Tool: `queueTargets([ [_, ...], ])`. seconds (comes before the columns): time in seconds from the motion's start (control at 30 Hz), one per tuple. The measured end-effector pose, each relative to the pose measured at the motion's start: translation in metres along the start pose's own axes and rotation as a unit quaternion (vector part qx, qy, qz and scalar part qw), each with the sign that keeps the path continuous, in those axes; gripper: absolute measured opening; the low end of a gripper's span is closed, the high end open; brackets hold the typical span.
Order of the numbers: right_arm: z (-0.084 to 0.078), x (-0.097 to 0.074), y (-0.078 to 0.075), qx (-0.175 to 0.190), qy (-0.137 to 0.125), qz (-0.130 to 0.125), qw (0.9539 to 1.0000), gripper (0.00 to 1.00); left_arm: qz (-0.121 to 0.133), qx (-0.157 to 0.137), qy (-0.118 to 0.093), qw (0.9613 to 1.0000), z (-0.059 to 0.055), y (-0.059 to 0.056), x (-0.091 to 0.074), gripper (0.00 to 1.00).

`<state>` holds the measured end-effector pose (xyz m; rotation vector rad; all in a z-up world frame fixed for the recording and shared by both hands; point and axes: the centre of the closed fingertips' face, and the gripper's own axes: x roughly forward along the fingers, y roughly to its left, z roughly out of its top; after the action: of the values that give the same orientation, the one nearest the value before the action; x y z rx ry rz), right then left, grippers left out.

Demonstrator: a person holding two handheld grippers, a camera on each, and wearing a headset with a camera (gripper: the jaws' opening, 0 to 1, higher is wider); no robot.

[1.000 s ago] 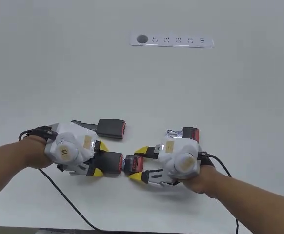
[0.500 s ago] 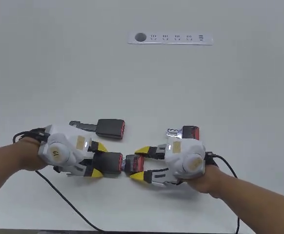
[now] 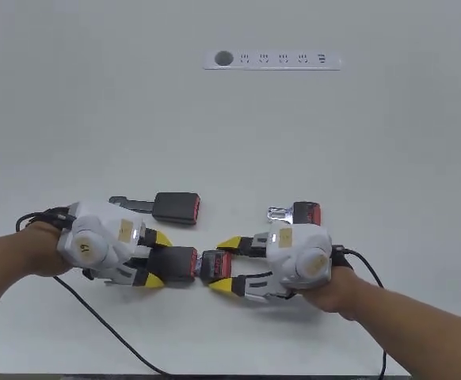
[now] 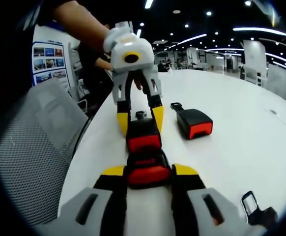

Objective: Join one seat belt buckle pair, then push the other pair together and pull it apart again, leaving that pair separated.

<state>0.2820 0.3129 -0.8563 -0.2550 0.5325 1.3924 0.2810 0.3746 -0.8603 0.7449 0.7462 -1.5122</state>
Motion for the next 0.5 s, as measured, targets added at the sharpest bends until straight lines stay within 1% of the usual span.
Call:
queueTargets([
  [0.27,0.0004,-0.0004,-0.0004,0.005,-0.003,0.001,1.0,0.34,0.0,-0.003,-0.003,1.0,0.0002,0.0002,0.0,0.33],
  [0.37,0.0011,-0.0001,0.0001,0.005,-0.002,0.002,1.0,0.35,0.006,-0.012,-0.012,0.9998,0.0004,-0.0001,0.0,0.33],
  [0.43,0.0026,0.0011,0.0008,0.005,0.007,0.002,1.0,0.36,0.01,-0.019,-0.009,0.9997,0.0002,0.0003,0.0,0.34],
  [0.47,0.0021,0.0006,0.0018,0.003,0.019,0.003,0.9998,0.37,0.009,-0.007,0.0,0.9999,0.0009,-0.0001,0.0006,0.34],
  [0.5,0.0018,0.0001,0.0017,-0.004,0.027,0.002,0.9996,0.37,0.008,-0.004,0.007,0.9999,0.0014,-0.0003,0.001,0.34],
])
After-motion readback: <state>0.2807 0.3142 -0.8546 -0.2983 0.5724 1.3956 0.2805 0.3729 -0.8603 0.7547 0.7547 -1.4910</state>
